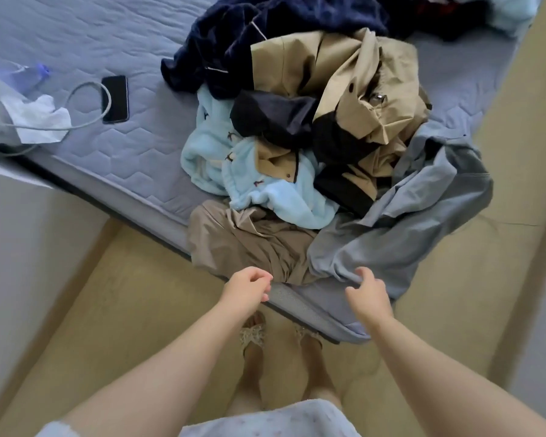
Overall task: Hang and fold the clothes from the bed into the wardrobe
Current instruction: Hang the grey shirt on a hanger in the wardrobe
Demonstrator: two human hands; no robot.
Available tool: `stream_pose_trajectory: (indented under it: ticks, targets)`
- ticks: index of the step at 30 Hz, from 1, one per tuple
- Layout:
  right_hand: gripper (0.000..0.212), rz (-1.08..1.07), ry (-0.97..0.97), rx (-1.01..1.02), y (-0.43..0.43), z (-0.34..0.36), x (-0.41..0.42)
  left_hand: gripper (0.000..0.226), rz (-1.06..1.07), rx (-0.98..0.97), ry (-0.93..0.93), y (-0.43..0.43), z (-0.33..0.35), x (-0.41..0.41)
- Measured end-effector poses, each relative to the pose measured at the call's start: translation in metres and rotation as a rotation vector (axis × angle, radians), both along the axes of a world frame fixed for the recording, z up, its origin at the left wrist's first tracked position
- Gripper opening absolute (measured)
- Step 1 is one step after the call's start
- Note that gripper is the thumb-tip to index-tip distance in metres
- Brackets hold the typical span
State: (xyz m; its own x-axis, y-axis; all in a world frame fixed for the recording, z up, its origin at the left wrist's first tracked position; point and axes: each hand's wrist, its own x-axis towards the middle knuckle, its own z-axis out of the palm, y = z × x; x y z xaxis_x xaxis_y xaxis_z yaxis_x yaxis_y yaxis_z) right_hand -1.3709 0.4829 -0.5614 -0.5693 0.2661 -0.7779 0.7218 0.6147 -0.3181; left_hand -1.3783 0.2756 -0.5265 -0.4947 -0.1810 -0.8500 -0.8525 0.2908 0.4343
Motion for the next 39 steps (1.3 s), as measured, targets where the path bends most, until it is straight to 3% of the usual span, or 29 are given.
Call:
stream_pose_trajectory:
  ticks: [8, 11, 14, 17, 21, 27, 30, 32, 36, 39]
  targets:
    - [0.068, 0.295, 0.058, 0.209, 0.012, -0.052, -0.041, 0.023, 0.034, 0.002, -0.091, 0.04, -0.068, 0.004]
    - [0.041, 0.348, 0.026, 0.19, 0.012, -0.066, -0.051, 0.022, 0.051, 0.025, -0.078, 0.054, -0.073, -0.003]
    - [0.027, 0.211, 0.097, 0.087, 0.012, -0.073, -0.055, 0.025, 0.07, 0.033, -0.085, 0.059, -0.071, -0.014]
    - [0.022, -0.123, 0.181, -0.125, 0.007, -0.06, -0.057, 0.03, 0.073, 0.036, -0.108, 0.06, -0.062, -0.021]
    - [0.035, -0.368, 0.251, -0.286, -0.004, -0.016, -0.059, 0.025, 0.059, 0.068, -0.022, 0.053, -0.036, -0.021]
    - [0.029, -0.515, 0.237, -0.603, -0.038, 0.085, -0.087, 0.067, 0.029, 0.394, 0.265, 0.038, 0.04, -0.027]
    - [0.029, -0.49, 0.304, -0.79, -0.058, 0.142, -0.097, 0.079, -0.005, 0.406, 0.376, 0.03, 0.085, -0.036]
    - [0.029, -0.449, 0.36, -0.885, -0.075, 0.181, -0.1, 0.07, -0.02, 0.38, 0.455, 0.024, 0.118, -0.042]
    - [0.028, -0.404, 0.415, -1.061, -0.104, 0.251, -0.103, 0.025, 0.014, 0.277, 0.606, 0.004, 0.182, -0.045]
    - [0.025, -0.39, 0.468, -1.228, -0.115, 0.295, -0.105, 0.022, 0.098, 0.154, 0.726, -0.015, 0.225, -0.042]
